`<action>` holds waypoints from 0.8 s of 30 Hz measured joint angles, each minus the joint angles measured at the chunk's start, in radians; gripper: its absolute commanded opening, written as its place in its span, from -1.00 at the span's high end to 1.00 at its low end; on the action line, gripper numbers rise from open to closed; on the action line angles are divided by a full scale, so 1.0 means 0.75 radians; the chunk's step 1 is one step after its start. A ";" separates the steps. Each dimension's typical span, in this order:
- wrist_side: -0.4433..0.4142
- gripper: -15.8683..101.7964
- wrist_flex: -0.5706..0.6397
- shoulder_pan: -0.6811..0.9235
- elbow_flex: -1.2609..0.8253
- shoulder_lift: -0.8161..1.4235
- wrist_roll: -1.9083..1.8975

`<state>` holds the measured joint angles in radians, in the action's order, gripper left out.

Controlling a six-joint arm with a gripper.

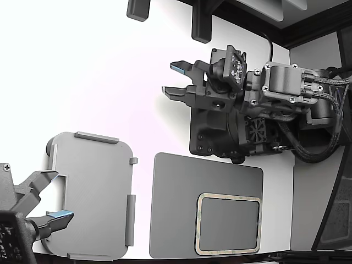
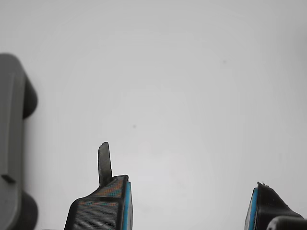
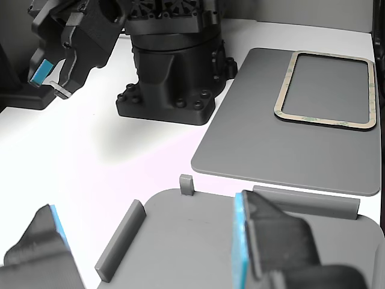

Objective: Move top rectangular frame to the holder.

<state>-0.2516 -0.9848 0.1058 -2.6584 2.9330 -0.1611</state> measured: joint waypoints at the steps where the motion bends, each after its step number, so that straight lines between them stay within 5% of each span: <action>1: 0.002 -0.97 0.000 0.000 0.000 0.000 0.000; 24: 0.014 -0.97 0.002 -0.006 0.000 0.000 0.002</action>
<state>-0.2408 -0.9833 0.1012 -2.6584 2.9330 -0.1595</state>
